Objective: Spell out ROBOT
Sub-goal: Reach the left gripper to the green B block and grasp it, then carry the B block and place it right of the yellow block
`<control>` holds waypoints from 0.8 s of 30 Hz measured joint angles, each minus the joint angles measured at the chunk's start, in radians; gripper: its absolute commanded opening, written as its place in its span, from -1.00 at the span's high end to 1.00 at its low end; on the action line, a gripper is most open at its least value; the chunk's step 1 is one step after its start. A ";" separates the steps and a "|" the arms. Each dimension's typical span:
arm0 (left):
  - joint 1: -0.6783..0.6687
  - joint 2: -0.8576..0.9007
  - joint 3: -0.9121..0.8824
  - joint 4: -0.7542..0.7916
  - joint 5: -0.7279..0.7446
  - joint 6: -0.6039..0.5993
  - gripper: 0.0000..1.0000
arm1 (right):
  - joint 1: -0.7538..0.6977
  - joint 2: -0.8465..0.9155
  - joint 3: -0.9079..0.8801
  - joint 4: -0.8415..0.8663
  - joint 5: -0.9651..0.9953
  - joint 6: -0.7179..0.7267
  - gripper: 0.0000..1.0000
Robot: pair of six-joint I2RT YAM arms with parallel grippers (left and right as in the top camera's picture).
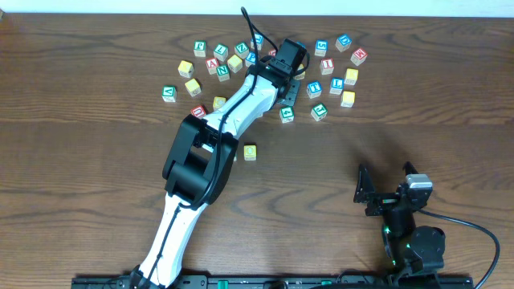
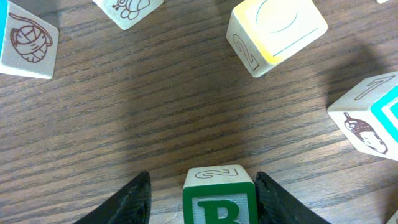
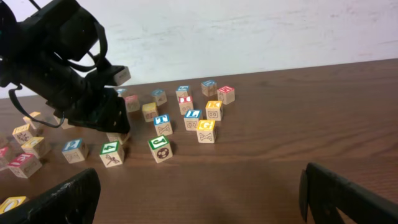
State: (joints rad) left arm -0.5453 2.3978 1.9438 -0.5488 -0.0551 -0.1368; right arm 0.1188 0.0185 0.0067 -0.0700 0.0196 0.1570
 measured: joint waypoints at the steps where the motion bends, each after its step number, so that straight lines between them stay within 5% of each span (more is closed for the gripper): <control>1: 0.000 0.000 0.000 0.000 -0.001 -0.002 -0.01 | 0.000 0.000 0.000 0.000 0.000 0.000 -0.99; 24: -0.021 -0.009 0.000 -0.016 -0.004 -0.020 0.43 | 0.000 0.000 0.000 0.000 0.000 0.000 -0.98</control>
State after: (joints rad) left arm -0.5667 2.3890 1.9438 -0.5648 -0.0589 -0.1566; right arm 0.1188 0.0185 0.0067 -0.0700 0.0196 0.1570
